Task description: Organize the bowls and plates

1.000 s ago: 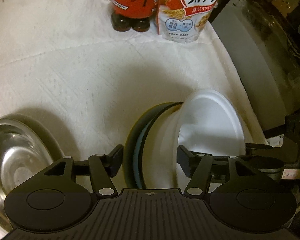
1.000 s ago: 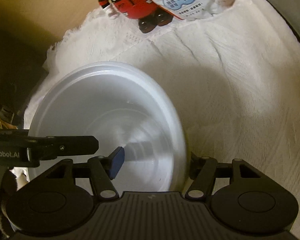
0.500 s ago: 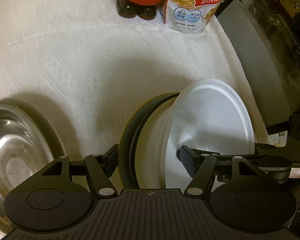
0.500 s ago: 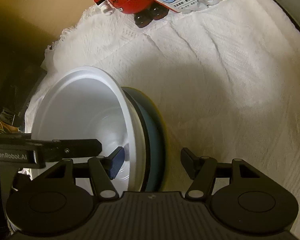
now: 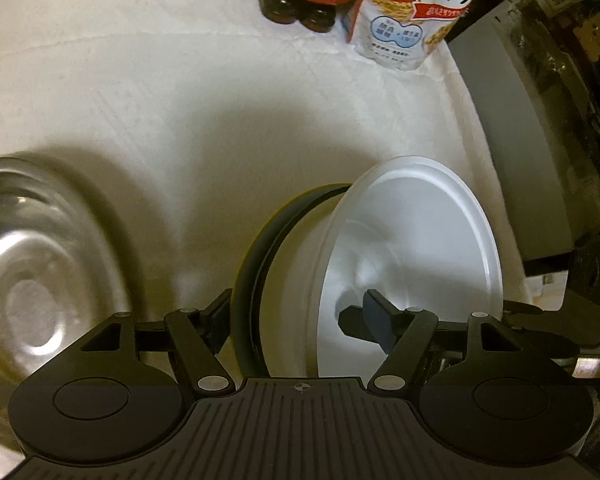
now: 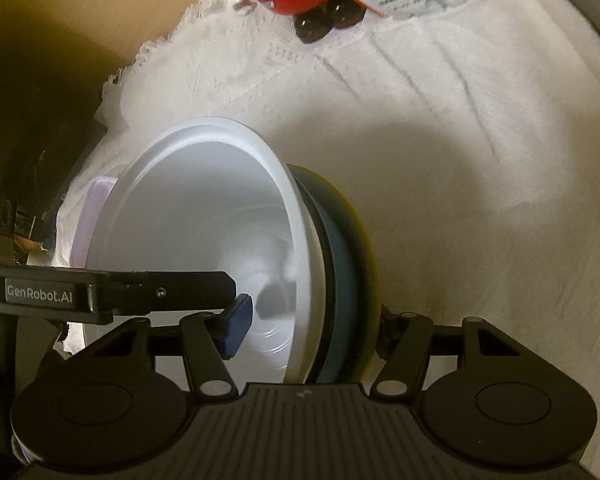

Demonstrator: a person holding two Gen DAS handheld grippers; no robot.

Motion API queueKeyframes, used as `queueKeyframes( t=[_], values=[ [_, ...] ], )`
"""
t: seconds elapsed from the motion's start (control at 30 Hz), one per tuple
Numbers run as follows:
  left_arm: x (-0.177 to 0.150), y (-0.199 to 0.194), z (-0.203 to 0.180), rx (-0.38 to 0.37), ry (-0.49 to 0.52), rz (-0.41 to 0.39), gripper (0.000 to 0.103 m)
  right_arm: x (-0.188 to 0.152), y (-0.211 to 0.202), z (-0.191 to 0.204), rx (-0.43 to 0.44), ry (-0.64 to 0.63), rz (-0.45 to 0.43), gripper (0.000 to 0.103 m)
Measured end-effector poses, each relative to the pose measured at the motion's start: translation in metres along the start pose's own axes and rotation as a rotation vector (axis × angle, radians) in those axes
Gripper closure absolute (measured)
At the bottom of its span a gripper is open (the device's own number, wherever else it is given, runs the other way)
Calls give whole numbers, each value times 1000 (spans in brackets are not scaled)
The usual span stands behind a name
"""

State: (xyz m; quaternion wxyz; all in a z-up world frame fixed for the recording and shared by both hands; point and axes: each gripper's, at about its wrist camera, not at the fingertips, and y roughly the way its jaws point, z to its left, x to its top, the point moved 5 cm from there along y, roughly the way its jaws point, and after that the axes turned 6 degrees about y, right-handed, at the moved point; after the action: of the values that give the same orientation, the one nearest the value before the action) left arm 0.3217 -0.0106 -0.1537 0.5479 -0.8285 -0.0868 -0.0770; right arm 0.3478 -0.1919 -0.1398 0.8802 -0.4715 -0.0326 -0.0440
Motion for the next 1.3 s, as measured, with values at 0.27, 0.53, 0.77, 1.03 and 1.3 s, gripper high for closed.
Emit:
queueKeyframes(
  t=[0.27, 0.53, 0.77, 1.03, 1.3],
  values=[
    [-10, -6, 18, 1, -17, -7, 33, -4, 16, 23, 0, -55, 27, 42],
    [-12, -3, 12, 41, -2, -6, 30, 4, 15, 16, 13, -22, 22, 43],
    [-12, -1, 6, 72, 20, -3, 27, 4, 18, 13, 31, -11, 36, 43],
    [-8, -5, -5, 73, 39, -18, 26, 1, 12, 11, 30, -21, 42, 47],
    [-10, -5, -10, 83, 55, -15, 26, 0, 10, 8, 38, -13, 40, 47]
  ],
)
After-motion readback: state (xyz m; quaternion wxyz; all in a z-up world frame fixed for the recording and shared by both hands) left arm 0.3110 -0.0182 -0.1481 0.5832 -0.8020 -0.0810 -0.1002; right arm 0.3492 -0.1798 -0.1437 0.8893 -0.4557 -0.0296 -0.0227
